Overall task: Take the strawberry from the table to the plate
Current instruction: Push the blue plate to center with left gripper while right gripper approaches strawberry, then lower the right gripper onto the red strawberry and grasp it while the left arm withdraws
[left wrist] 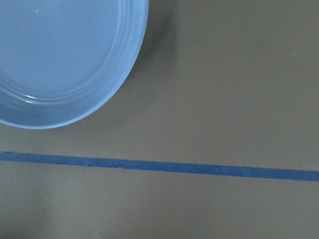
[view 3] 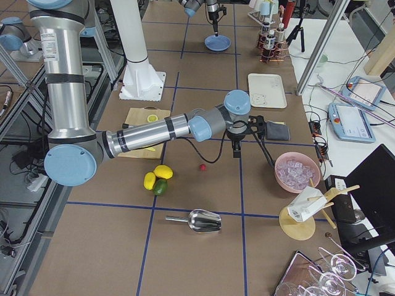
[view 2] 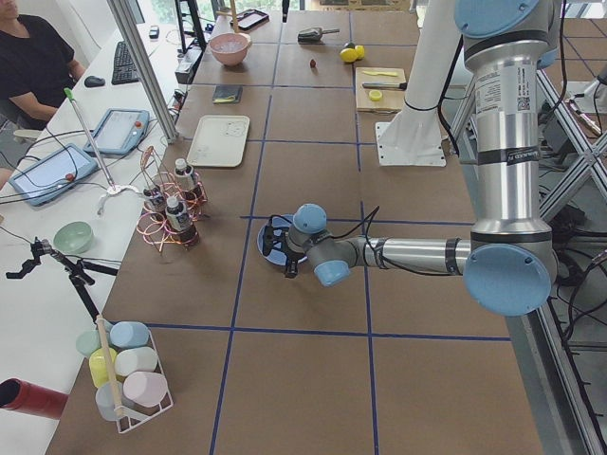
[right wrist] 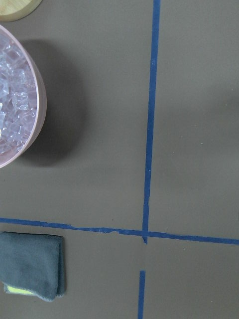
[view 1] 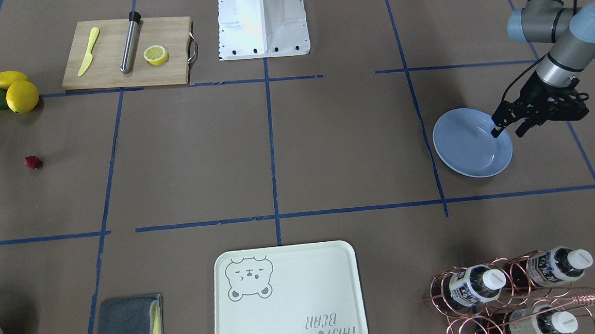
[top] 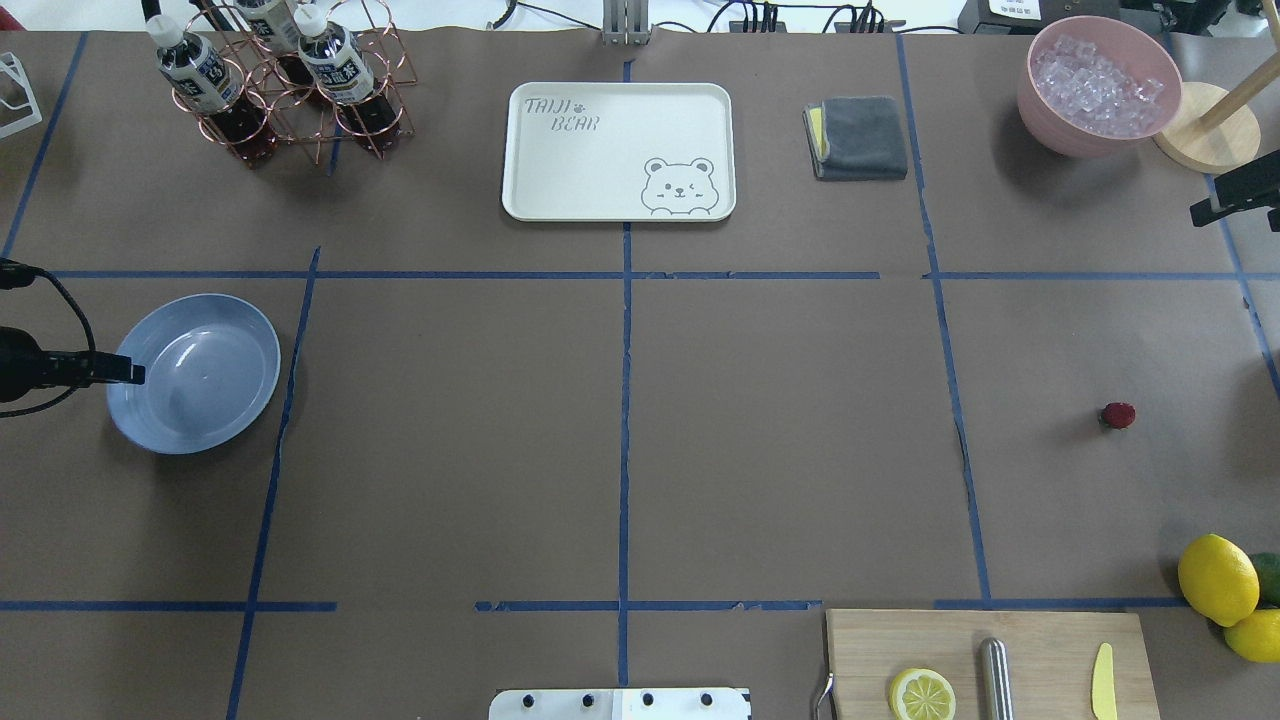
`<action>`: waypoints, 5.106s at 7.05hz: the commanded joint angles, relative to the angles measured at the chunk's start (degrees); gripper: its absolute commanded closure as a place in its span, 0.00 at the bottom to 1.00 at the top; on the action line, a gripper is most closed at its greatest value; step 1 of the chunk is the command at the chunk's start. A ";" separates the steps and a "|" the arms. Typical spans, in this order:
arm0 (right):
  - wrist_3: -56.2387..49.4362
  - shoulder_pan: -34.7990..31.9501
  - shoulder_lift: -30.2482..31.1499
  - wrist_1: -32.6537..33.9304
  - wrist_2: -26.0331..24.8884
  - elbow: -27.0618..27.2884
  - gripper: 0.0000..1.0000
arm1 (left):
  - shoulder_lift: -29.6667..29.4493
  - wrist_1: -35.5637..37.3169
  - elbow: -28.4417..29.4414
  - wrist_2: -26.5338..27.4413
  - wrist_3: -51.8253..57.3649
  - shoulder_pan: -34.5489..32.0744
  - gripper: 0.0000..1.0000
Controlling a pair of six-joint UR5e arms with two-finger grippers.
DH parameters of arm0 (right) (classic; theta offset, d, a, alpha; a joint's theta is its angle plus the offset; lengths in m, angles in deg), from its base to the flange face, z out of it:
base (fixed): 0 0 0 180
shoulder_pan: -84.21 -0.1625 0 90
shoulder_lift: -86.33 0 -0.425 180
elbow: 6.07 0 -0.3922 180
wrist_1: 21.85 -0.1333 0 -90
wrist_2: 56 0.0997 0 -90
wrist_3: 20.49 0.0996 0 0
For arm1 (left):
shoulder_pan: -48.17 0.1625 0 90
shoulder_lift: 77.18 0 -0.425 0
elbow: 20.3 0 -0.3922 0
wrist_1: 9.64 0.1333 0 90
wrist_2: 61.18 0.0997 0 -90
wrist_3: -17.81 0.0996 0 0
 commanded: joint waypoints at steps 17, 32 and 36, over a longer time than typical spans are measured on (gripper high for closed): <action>9.78 15.33 9.58 -12.77 -8.48 0.00 0.00 | -35.62 32.34 -8.40 14.30 -40.37 26.06 1.00; 17.78 26.50 9.24 -19.36 -17.53 -5.97 0.21 | -35.71 42.80 -17.71 10.09 -29.91 15.53 0.00; 17.51 26.24 9.58 -19.45 -17.53 -5.80 0.32 | -35.79 42.80 -17.80 10.09 -29.91 15.53 0.00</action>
